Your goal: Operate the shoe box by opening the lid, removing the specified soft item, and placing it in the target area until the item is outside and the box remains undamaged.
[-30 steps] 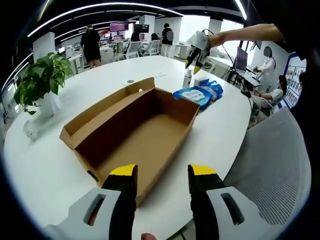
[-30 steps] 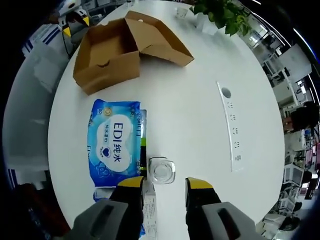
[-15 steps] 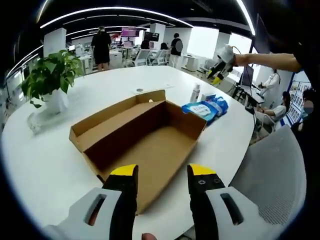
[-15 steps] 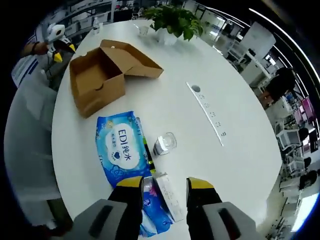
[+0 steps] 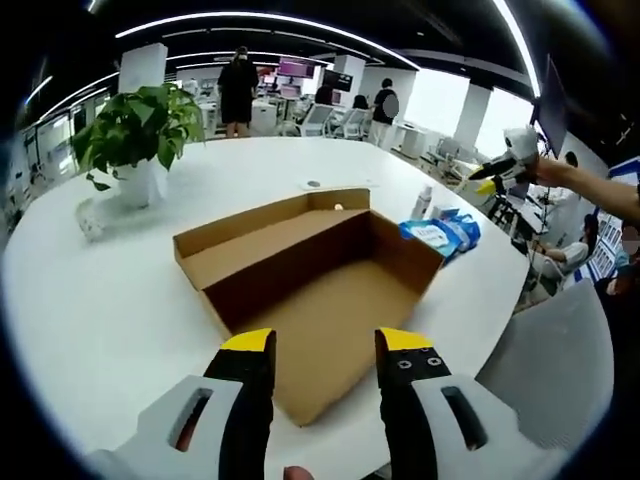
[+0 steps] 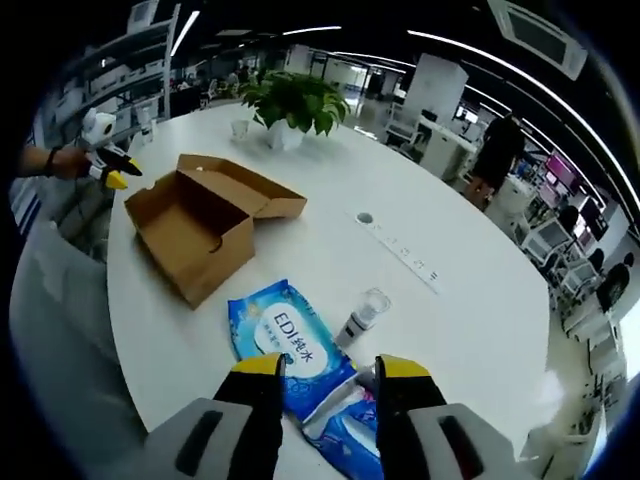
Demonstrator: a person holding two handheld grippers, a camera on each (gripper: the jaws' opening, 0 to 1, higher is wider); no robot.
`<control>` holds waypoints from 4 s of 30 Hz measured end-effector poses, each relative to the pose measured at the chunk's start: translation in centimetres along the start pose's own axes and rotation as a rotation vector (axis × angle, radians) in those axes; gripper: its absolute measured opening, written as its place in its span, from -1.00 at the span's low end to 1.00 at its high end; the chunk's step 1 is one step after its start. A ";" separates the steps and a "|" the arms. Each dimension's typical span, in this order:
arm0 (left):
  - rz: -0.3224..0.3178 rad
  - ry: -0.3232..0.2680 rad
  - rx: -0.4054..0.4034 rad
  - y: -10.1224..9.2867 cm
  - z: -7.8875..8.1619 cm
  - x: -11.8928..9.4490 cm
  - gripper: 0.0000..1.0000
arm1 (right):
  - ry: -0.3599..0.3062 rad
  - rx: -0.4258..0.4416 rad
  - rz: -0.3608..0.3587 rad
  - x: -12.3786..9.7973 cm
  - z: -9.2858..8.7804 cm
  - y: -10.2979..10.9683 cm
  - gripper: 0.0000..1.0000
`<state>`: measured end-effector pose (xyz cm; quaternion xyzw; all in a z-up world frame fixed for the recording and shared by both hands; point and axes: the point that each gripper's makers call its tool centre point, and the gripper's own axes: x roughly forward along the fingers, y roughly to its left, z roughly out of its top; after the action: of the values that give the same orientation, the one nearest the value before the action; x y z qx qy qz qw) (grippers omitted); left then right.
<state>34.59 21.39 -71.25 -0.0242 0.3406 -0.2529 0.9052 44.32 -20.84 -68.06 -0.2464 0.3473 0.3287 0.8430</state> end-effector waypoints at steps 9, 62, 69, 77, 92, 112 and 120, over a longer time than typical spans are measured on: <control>0.064 0.017 -0.059 1.4 -1.2 0.7 -0.11 | -0.082 0.109 0.014 -0.8 1.0 3.8 -0.33; 0.462 0.199 -0.297 7.4 -7.1 3.9 -0.89 | -0.228 0.480 0.055 3.2 3.4 14.0 -0.26; 0.489 0.199 -0.269 7.7 -7.1 3.9 -0.92 | -0.216 0.493 0.060 5.1 4.2 13.3 -0.26; 0.494 0.188 -0.285 7.9 -7.2 3.9 -0.92 | -0.232 0.539 0.053 7.0 5.5 11.4 -0.27; 0.480 0.186 -0.283 7.7 -7.2 3.9 -0.92 | -0.259 0.578 0.084 10.2 9.0 9.4 -0.29; 0.456 0.183 -0.274 7.9 -7.1 3.9 -0.92 | -0.218 0.532 0.134 15.9 13.0 8.0 -0.29; 0.455 0.180 -0.275 7.9 -7.1 3.8 -0.91 | -0.195 0.533 0.142 18.5 14.0 7.8 -0.29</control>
<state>36.01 27.37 -80.67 -0.0472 0.4473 0.0041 0.8931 54.63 0.41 -74.47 0.0415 0.3552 0.3060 0.8823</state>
